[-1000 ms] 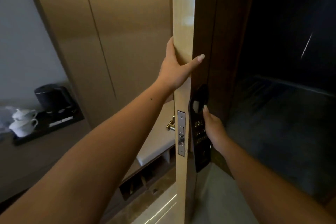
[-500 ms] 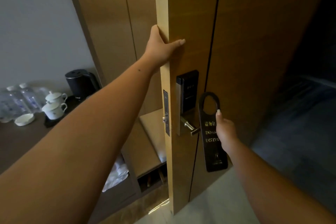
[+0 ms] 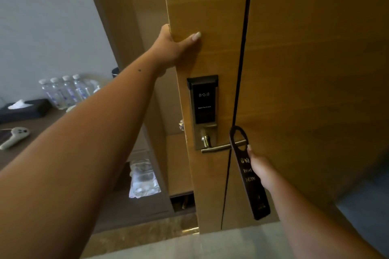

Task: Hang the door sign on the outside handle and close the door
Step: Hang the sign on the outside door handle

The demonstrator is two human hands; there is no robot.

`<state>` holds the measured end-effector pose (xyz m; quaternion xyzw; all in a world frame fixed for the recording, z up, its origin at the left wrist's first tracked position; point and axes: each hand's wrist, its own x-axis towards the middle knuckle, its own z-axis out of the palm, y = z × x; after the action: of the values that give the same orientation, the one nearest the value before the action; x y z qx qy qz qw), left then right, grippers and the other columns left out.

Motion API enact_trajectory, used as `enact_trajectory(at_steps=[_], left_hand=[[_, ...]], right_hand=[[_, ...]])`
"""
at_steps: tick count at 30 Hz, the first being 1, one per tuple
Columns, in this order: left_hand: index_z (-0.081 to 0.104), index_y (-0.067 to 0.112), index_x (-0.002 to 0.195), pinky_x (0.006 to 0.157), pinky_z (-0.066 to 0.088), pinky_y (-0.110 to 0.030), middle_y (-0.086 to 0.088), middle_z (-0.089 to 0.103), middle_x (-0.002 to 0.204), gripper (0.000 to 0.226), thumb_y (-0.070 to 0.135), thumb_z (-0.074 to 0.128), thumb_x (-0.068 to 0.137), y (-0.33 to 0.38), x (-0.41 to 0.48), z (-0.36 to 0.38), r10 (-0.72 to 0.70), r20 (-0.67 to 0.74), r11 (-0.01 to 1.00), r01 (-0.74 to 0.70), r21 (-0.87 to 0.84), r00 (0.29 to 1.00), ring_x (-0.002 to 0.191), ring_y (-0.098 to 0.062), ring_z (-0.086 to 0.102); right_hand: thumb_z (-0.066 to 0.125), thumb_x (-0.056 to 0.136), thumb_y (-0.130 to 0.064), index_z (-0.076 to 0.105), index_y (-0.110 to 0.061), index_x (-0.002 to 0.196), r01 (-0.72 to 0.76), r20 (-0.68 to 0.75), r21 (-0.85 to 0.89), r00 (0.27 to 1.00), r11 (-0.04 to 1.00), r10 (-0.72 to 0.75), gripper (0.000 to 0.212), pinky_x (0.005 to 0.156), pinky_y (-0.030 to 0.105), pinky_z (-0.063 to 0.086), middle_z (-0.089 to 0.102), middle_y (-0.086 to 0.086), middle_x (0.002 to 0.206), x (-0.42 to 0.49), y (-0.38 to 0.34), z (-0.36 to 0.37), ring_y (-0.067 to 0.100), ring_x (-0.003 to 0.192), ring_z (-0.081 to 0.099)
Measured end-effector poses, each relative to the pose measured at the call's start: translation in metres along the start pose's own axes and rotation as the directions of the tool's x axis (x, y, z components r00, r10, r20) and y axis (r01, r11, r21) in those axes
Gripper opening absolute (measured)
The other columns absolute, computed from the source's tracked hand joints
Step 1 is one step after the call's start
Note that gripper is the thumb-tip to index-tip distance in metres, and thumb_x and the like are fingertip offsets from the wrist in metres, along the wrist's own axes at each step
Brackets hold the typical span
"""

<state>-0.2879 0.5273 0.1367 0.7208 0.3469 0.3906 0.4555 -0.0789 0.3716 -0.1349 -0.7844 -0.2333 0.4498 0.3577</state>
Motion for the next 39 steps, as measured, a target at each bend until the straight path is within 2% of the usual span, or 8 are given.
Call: enact_trajectory(at_steps=[3, 7, 12, 17, 21, 26, 34, 39], left_hand=[[0.031, 0.022, 0.132, 0.083, 0.053, -0.043, -0.001, 0.051, 0.128, 0.073, 0.045, 0.071, 0.076, 0.002, 0.001, 0.001, -0.005, 0.023, 1.0, 0.005, 0.017, 1.0, 0.112, -0.02, 0.056], [0.025, 0.026, 0.133, 0.077, 0.055, -0.041, -0.001, 0.048, 0.129, 0.076, 0.047, 0.07, 0.076, 0.006, -0.001, 0.002, -0.065, 0.036, 0.997, 0.064, 0.035, 0.997, 0.111, -0.021, 0.054], [0.033, 0.034, 0.118, 0.058, 0.056, -0.023, 0.003, 0.051, 0.122, 0.052, 0.043, 0.068, 0.08, 0.007, -0.007, 0.005, -0.043, 0.028, 0.999, 0.042, 0.013, 0.999, 0.104, -0.015, 0.056], [0.028, 0.032, 0.123, 0.06, 0.056, -0.021, 0.002, 0.049, 0.124, 0.058, 0.04, 0.067, 0.081, 0.007, -0.013, 0.005, -0.013, 0.043, 1.0, 0.013, 0.001, 0.999, 0.106, -0.016, 0.055], [0.03, 0.033, 0.121, 0.064, 0.056, -0.024, 0.002, 0.048, 0.124, 0.055, 0.039, 0.067, 0.082, 0.008, -0.019, 0.006, -0.002, 0.038, 1.0, 0.002, -0.005, 0.999, 0.106, -0.015, 0.055], [0.021, 0.027, 0.128, 0.07, 0.055, -0.025, 0.002, 0.045, 0.126, 0.065, 0.037, 0.066, 0.083, 0.01, -0.028, 0.007, 0.016, 0.042, 0.999, -0.017, 0.032, 0.999, 0.11, -0.016, 0.053], [0.024, 0.031, 0.119, 0.065, 0.054, -0.02, 0.006, 0.046, 0.12, 0.057, 0.036, 0.067, 0.083, 0.012, -0.036, 0.007, 0.046, 0.041, 0.999, -0.046, 0.018, 0.998, 0.105, -0.012, 0.053], [0.024, 0.027, 0.123, 0.076, 0.051, -0.025, 0.003, 0.046, 0.124, 0.063, 0.037, 0.069, 0.08, 0.012, -0.038, 0.008, 0.034, 0.037, 0.999, -0.035, 0.006, 0.999, 0.109, -0.014, 0.052]], right_hand=[[0.033, 0.087, -0.068, 0.066, -0.008, 0.093, 0.062, 0.137, -0.052, 0.989, 0.997, -0.054, 0.069, 0.071, 0.037, 0.048, 0.071, 0.011, 0.083, 0.007, 0.002, 0.0, 0.028, 0.078, 0.067], [0.036, 0.084, -0.07, 0.056, -0.018, 0.125, 0.149, 0.278, -0.097, 0.953, 0.984, -0.117, 0.07, 0.092, 0.044, 0.042, 0.063, 0.006, 0.118, 0.014, 0.007, 0.008, 0.029, 0.109, 0.056], [0.048, 0.079, -0.068, 0.065, -0.028, 0.103, 0.292, 0.393, -0.093, 0.889, 0.952, -0.235, 0.05, 0.079, 0.034, 0.046, 0.069, 0.007, 0.107, 0.004, 0.01, 0.027, 0.022, 0.101, 0.062], [0.061, 0.081, -0.053, 0.07, -0.022, 0.084, 0.413, 0.399, -0.103, 0.85, 0.905, -0.342, 0.033, 0.079, 0.035, 0.052, 0.073, 0.007, 0.084, -0.004, 0.006, 0.047, 0.025, 0.083, 0.068], [0.062, 0.081, -0.05, 0.07, -0.016, 0.085, 0.428, 0.361, -0.144, 0.862, 0.892, -0.355, 0.036, 0.084, 0.047, 0.053, 0.073, 0.011, 0.089, -0.005, 0.003, 0.062, 0.027, 0.085, 0.068], [0.058, 0.084, -0.052, 0.065, -0.028, 0.085, 0.429, 0.285, -0.212, 0.886, 0.878, -0.365, 0.025, 0.071, 0.037, 0.055, 0.072, -0.001, 0.082, -0.006, 0.005, 0.061, 0.017, 0.076, 0.066], [0.059, 0.086, -0.046, 0.065, -0.022, 0.08, 0.414, 0.161, -0.26, 0.909, 0.872, -0.384, 0.026, 0.054, 0.025, 0.045, 0.067, 0.0, 0.073, -0.009, 0.011, 0.051, 0.016, 0.068, 0.063], [0.054, 0.089, -0.048, 0.061, -0.024, 0.087, 0.414, 0.162, -0.303, 0.91, 0.859, -0.382, 0.024, 0.05, 0.023, 0.04, 0.064, 0.0, 0.074, -0.014, 0.015, 0.055, 0.015, 0.064, 0.06]])
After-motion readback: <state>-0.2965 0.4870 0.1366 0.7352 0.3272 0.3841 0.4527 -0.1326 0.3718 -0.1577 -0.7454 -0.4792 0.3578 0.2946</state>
